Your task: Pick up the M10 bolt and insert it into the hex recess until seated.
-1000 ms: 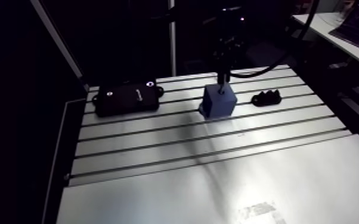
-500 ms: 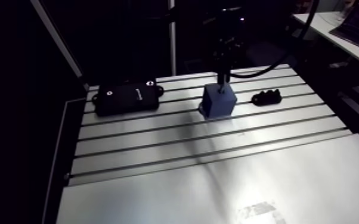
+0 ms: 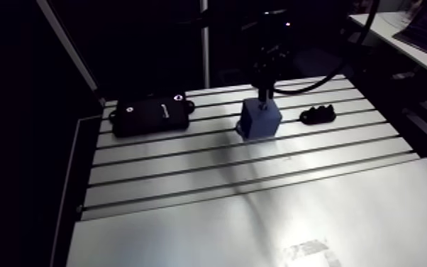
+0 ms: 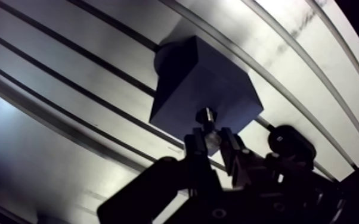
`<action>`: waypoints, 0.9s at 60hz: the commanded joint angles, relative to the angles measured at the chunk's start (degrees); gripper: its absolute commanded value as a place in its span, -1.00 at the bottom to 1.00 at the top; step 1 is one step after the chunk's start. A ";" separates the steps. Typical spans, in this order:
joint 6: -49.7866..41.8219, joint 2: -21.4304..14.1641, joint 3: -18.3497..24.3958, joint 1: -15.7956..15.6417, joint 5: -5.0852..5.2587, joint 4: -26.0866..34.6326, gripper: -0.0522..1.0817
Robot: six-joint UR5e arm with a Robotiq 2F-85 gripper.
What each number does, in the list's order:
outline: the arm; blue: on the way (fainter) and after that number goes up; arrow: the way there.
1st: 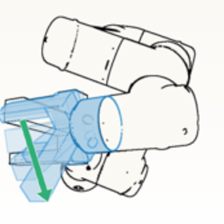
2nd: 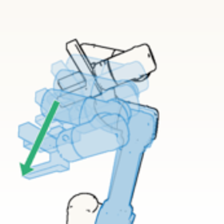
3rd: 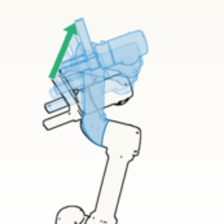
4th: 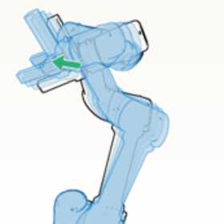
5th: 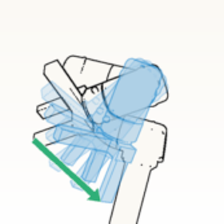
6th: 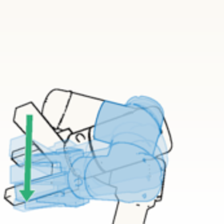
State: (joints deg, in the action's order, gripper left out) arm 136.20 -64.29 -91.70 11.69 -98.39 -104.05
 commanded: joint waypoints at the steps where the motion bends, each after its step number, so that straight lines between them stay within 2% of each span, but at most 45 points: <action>1: 0.00 0.18 -0.01 0.01 0.00 -0.14 0.22; 2: 0.00 0.18 -0.01 0.01 0.00 -0.14 0.22; 3: 0.00 0.18 -0.01 0.01 0.00 -0.07 -0.20; 4: 0.00 0.11 -0.01 -0.07 0.00 0.02 -0.79; 6: 0.07 0.10 -0.01 -0.08 0.00 0.03 -0.87; 39: 0.28 0.18 1.57 -0.35 -0.09 -0.31 -0.90; 46: -0.22 -0.05 1.83 -0.26 0.16 -0.40 -0.90; 49: -1.92 -0.39 1.76 -0.17 0.90 -0.42 -0.90; 54: -5.36 -0.83 1.74 -0.17 0.89 -0.50 -0.90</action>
State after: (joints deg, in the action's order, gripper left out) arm 135.60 -64.33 -90.08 11.41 -98.13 -104.39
